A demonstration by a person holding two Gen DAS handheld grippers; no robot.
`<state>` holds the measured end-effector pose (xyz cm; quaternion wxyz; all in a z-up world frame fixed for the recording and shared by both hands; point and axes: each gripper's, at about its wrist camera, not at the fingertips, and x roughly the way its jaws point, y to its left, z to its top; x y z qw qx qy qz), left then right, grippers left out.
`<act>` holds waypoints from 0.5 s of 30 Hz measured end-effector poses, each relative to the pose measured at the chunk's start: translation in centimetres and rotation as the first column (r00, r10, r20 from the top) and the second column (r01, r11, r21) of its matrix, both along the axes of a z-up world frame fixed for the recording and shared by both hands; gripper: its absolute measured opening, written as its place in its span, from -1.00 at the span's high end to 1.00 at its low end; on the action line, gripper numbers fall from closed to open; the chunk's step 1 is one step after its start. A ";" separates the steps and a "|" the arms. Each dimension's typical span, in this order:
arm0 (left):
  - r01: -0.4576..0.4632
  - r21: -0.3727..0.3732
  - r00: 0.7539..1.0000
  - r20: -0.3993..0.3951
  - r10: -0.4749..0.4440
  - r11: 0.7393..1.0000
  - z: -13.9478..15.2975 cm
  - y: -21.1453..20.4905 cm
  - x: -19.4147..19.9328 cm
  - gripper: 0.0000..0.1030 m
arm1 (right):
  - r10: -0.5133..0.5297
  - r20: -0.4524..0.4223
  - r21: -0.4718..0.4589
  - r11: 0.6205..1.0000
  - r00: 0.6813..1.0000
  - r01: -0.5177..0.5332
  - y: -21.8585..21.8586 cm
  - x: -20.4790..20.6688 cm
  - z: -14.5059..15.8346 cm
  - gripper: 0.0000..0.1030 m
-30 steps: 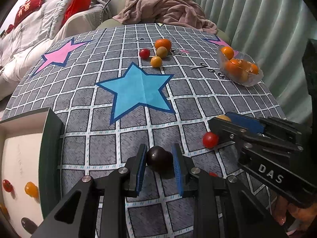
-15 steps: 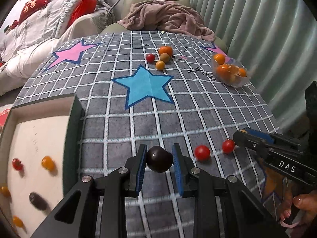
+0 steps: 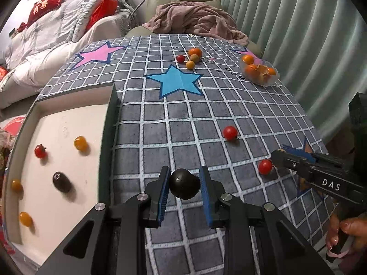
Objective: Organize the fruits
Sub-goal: 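Carry both fruits over the white tray and open both tools to drop them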
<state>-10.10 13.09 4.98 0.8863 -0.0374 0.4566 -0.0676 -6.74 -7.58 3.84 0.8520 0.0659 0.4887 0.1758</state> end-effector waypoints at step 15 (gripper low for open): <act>-0.010 -0.026 1.000 -0.007 0.010 1.000 -0.1 0.9 -2.0 0.47 | -0.053 -0.045 0.023 0.998 0.998 0.054 -1.8 -1.1 -1.7 0.14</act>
